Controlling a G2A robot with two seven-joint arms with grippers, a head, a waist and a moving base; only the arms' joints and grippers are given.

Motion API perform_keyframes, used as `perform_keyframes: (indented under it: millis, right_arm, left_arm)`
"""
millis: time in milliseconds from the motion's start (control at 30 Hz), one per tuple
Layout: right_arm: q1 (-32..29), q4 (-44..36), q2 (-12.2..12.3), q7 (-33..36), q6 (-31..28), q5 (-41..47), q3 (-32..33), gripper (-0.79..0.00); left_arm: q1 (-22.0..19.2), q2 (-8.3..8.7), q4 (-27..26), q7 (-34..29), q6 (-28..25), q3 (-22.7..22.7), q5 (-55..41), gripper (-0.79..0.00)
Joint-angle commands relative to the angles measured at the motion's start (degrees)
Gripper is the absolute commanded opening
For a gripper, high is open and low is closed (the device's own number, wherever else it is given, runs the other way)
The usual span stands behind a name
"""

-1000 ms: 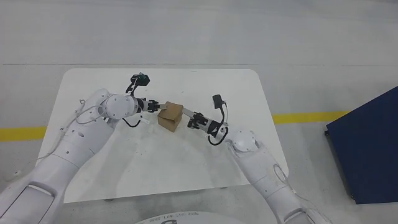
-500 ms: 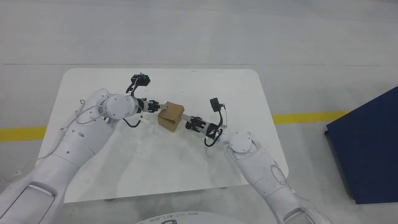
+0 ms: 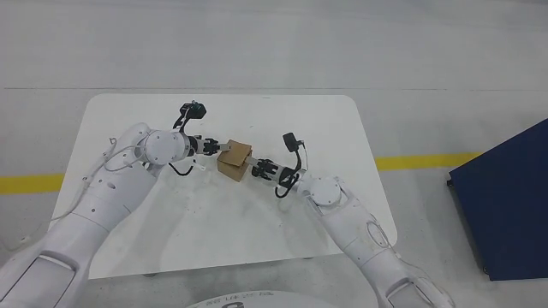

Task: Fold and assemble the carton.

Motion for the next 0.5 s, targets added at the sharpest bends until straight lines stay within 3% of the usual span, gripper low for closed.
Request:
perform_keyframes:
  millis: [0, 467]
  right_arm:
    - [0.07, 0.12, -0.02, -0.11, 0.02, 0.00, -0.07, -0.348]
    - [-0.57, -0.15, 0.13, -0.67, -0.14, -0.19, 0.34, -0.342]
  left_arm:
    - [0.01, -0.02, 0.00, 0.08, -0.09, -0.03, 0.05, -0.123]
    - [-0.37, -0.37, 0.59, -0.31, -0.33, 0.31, 0.29, -0.111]
